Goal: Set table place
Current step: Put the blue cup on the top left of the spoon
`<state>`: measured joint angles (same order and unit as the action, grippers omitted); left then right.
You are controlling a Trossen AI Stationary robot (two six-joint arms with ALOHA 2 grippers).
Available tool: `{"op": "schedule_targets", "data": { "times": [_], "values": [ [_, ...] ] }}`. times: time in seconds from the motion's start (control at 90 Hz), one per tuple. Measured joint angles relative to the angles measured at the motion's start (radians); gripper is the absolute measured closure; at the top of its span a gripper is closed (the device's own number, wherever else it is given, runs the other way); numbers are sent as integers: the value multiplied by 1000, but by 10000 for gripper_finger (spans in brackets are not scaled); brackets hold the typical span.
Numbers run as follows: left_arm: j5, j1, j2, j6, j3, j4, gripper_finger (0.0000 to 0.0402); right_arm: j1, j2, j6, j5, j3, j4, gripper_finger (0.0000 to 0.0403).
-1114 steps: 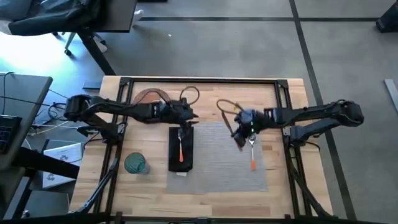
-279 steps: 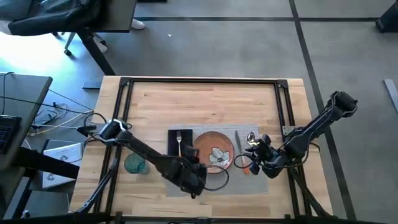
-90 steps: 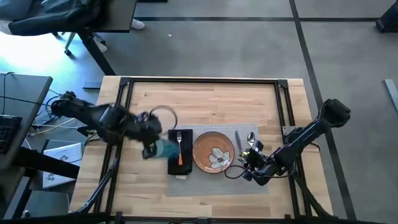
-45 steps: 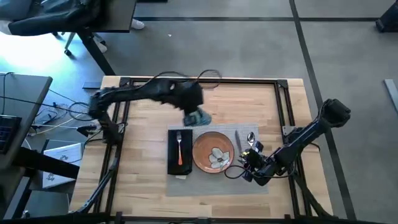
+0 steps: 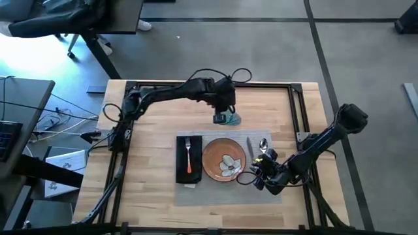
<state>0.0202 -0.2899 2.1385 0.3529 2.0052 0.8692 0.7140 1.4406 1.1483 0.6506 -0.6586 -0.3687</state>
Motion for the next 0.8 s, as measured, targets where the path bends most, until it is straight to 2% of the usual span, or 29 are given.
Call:
{"op": "schedule_targets", "data": {
  "times": [0.567, 0.689, 0.8],
  "values": [
    [-102, -27, 5, 91, 0, 2, 401, 0, 0, 22, 0, 0, -3, 324],
    [-165, -34, 5, 100, 0, 1, 401, 0, 0, 22, 0, 0, -4, 324],
    [-145, -44, 8, 98, 0, -3, 401, 0, 0, 22, 0, 0, -4, 324]
  ]
}}
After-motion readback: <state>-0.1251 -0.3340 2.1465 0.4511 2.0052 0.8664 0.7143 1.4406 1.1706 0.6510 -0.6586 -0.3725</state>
